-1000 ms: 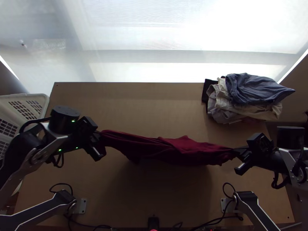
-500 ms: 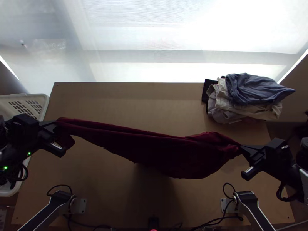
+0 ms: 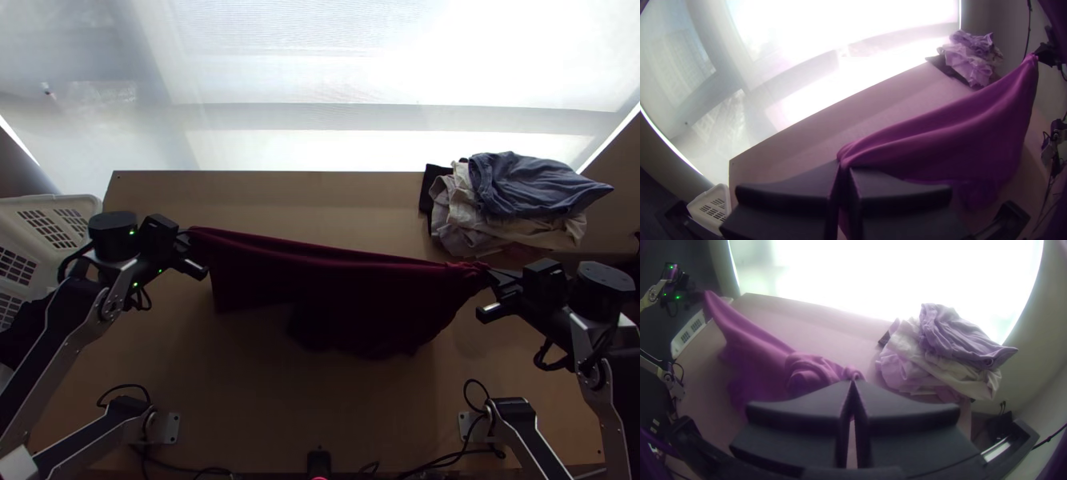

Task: Fold the t-shirt

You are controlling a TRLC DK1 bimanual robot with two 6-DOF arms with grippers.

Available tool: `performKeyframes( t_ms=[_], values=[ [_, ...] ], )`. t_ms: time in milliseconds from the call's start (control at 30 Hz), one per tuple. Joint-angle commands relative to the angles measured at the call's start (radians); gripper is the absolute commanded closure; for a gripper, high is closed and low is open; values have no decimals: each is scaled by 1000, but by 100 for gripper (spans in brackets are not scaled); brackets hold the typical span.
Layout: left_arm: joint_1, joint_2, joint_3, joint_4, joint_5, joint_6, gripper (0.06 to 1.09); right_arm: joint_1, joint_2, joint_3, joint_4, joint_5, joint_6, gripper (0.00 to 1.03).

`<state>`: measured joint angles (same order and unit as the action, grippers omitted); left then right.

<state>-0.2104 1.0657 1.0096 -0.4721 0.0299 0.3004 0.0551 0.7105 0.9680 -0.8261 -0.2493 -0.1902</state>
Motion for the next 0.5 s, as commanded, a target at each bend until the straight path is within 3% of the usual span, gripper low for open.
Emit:
performKeyframes(
  t_ms=[0, 100, 167, 200, 267, 333, 400, 467],
  values=[
    [-38, 300, -12, 221, -5, 5, 104, -9, 116, -140, 236, 97, 11, 100],
    [-40, 442, 49, 259, -5, 6, 103, -6, 205, -181, 355, 127, 12, 100],
    [-47, 513, 93, 259, -5, 11, 96, 2, 276, -181, 394, 131, 35, 99],
    [-53, 534, 109, 257, -5, 16, 91, 2, 308, -170, 390, 131, 64, 90],
    [-61, 560, 127, 257, -5, 17, 74, 8, 343, -147, 358, 130, 124, 75],
    [-63, 573, 138, 250, -5, 17, 38, 17, 354, -129, 315, 131, 150, 55],
    [-66, 568, 155, 224, -5, 9, 10, 20, 353, -115, 277, 130, 155, 43],
    [-66, 547, 165, 202, -5, -3, 10, 20, 345, -106, 234, 130, 153, 32]
  ],
)
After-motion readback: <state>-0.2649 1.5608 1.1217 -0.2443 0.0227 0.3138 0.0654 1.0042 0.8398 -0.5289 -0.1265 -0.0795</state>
